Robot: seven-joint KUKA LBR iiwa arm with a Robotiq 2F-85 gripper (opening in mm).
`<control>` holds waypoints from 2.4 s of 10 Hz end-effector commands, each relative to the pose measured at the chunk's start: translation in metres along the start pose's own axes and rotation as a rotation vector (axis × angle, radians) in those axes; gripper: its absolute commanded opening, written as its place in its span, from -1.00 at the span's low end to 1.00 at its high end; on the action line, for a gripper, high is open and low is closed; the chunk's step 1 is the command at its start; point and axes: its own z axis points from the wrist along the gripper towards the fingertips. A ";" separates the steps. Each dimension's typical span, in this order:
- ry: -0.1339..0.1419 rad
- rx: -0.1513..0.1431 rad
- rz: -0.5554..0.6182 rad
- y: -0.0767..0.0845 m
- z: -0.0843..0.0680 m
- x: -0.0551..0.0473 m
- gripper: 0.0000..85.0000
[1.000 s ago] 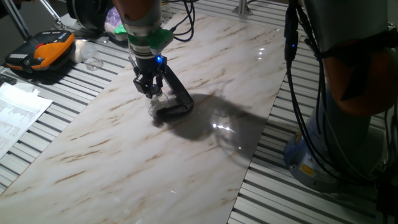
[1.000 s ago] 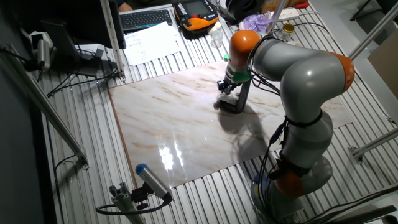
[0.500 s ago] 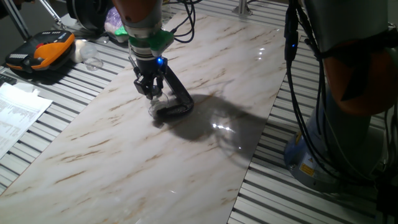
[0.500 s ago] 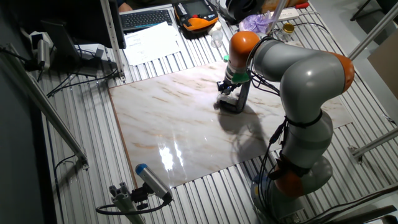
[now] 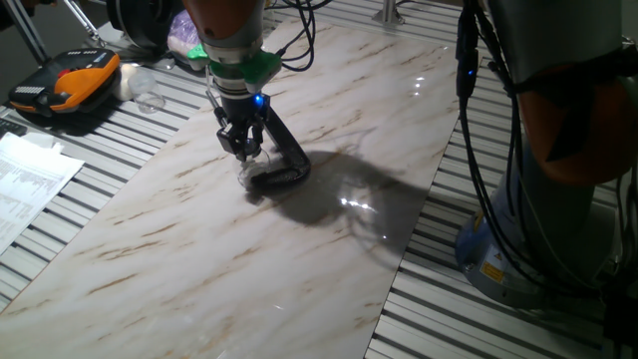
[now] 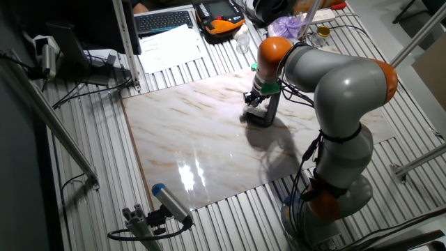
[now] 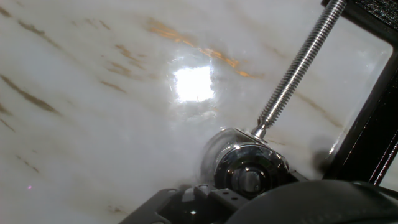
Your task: Screw the lid onto the jar
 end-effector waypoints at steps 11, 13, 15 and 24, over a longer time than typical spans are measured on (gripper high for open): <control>-0.017 0.004 -0.027 0.005 0.000 -0.001 -1.00; -0.017 0.004 -0.032 0.005 -0.001 -0.001 -1.00; -0.017 0.010 -0.040 0.004 0.000 -0.001 -1.00; -0.018 0.002 -0.040 0.002 0.002 -0.002 -0.60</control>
